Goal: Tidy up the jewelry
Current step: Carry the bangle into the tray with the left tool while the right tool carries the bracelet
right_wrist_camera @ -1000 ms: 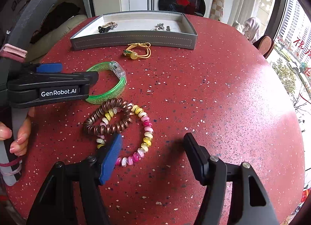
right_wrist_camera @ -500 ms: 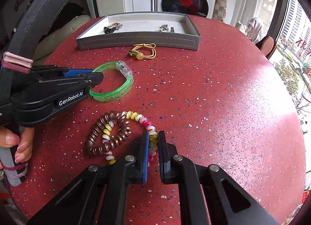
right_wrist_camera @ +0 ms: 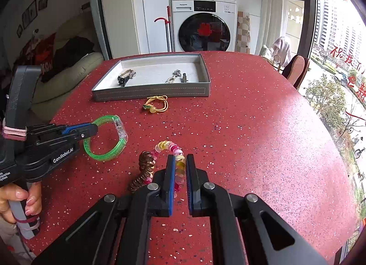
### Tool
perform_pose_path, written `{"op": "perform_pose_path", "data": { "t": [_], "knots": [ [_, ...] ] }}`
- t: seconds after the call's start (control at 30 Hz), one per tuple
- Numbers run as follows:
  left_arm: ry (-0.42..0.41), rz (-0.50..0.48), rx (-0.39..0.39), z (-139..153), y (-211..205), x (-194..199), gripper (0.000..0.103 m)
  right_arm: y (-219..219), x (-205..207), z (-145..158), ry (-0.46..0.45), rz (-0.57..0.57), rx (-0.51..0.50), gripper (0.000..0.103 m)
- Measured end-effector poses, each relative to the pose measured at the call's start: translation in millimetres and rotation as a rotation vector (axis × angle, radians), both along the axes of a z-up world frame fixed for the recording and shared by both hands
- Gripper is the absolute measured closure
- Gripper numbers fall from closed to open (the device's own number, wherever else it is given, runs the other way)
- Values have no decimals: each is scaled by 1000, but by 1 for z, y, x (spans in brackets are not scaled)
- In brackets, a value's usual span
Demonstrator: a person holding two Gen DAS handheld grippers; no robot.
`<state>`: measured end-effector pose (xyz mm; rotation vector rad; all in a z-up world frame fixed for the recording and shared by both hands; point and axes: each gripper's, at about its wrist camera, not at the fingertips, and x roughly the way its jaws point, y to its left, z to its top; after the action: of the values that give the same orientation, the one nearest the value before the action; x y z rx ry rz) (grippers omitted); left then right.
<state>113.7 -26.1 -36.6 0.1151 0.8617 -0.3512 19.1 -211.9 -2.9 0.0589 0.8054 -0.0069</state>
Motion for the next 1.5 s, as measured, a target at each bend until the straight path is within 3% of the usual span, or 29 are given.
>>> {"op": "perform_pose_path", "data": {
  "t": [0.73,1.13,1.5],
  "knots": [
    [-71,46,-52,30,34,-41,78,16,-19,19,-38,29,54,93],
    [-59,7,-34,37,16,-10,78,-3,18,13,-5,8,97,93],
    [-29,44,-78,43,21,32,78,-26,67,19,17,-14,140,93]
  ]
}}
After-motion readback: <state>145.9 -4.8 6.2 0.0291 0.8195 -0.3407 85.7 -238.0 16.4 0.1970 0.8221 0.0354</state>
